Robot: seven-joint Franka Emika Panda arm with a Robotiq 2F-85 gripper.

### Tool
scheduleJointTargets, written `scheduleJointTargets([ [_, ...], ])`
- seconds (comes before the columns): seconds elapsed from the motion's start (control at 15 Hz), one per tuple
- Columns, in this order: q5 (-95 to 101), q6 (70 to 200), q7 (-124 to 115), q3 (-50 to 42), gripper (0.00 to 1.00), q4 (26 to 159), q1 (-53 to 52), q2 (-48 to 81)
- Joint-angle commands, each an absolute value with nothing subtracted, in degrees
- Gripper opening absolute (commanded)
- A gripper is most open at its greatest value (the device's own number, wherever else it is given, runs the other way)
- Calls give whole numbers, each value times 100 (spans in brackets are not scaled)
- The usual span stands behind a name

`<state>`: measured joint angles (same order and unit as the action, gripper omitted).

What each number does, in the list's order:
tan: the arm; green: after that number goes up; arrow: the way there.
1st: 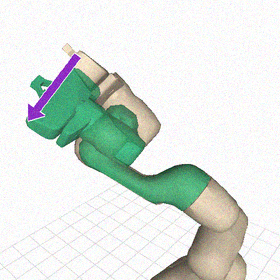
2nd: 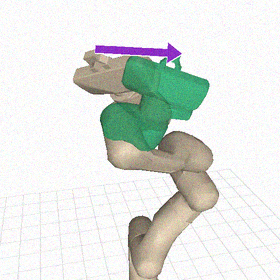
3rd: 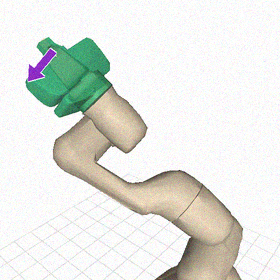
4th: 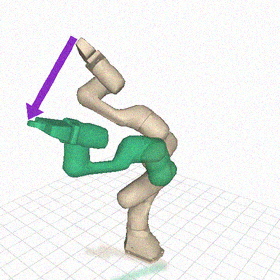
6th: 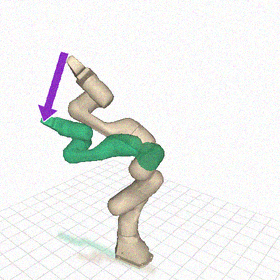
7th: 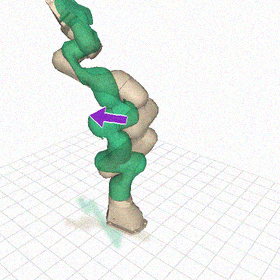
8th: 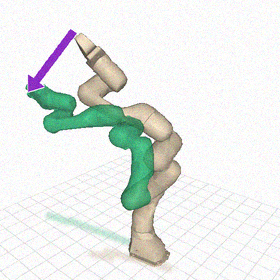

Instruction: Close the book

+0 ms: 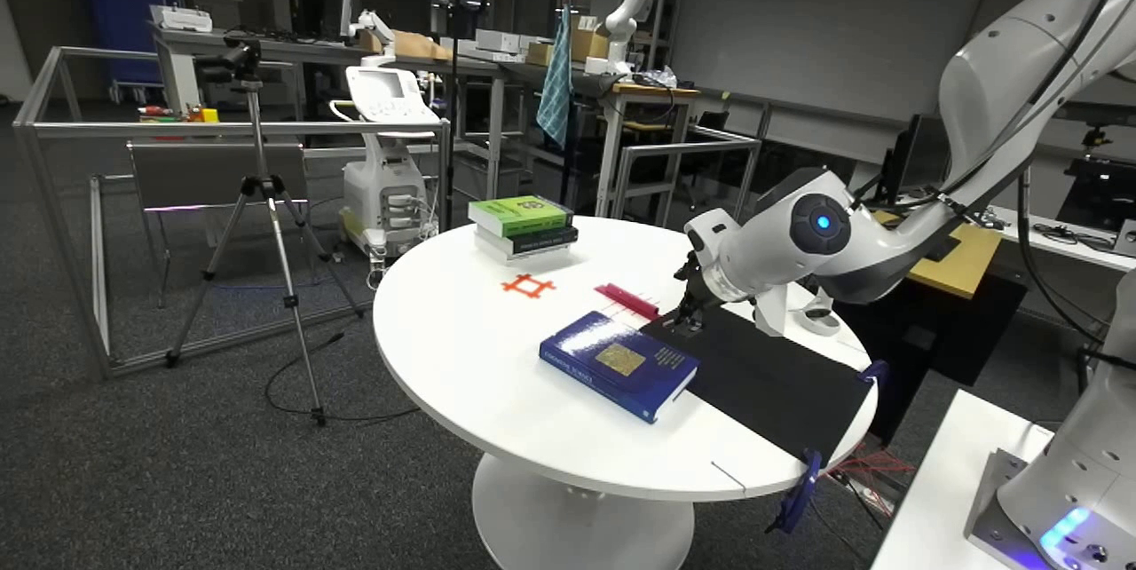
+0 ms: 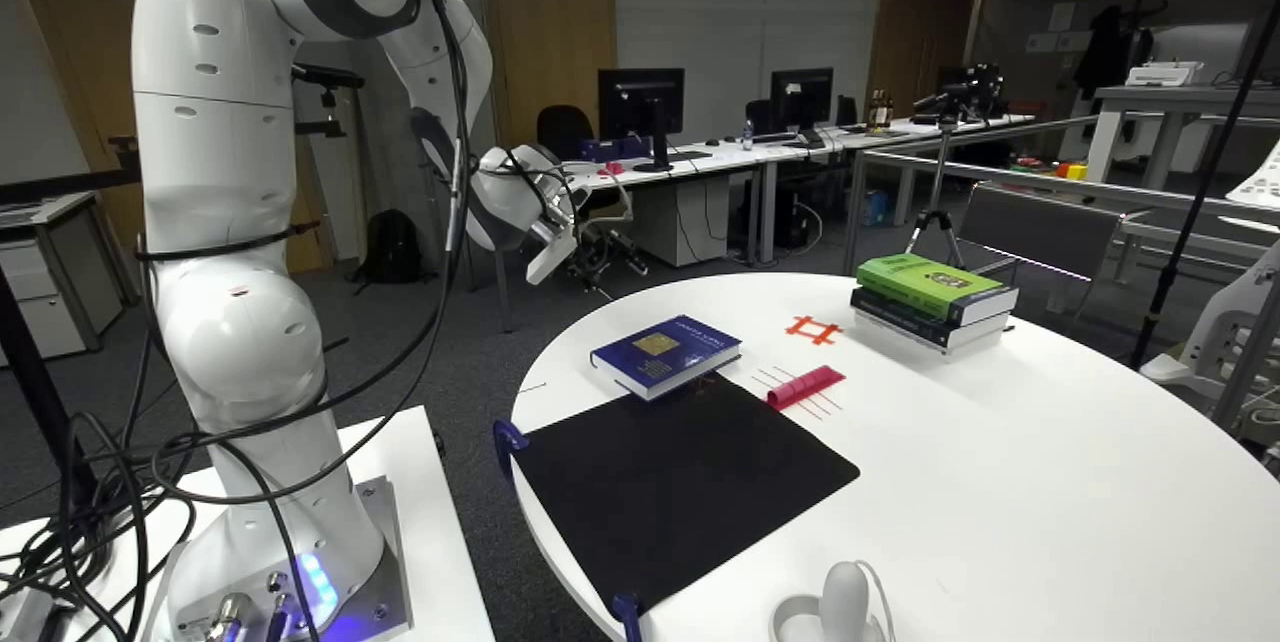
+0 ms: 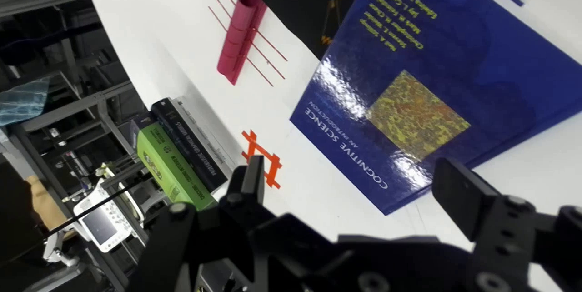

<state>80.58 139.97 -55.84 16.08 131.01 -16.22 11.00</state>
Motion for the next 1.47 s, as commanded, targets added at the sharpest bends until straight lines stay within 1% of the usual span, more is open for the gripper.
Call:
scheduleJointTargets([
  [0.0,7735,14856,-5360,1607,100,13408,-1474,717],
  [0.27,7420,15539,-5170,1550,100,13484,-1417,636],
  [0.47,6686,15686,-4624,1558,100,13683,-1356,347],
  [0.8,5117,15353,-3332,1570,100,13985,-1450,-379],
  [1.4,3291,14617,-1329,1575,100,14088,-1474,-1477],
])
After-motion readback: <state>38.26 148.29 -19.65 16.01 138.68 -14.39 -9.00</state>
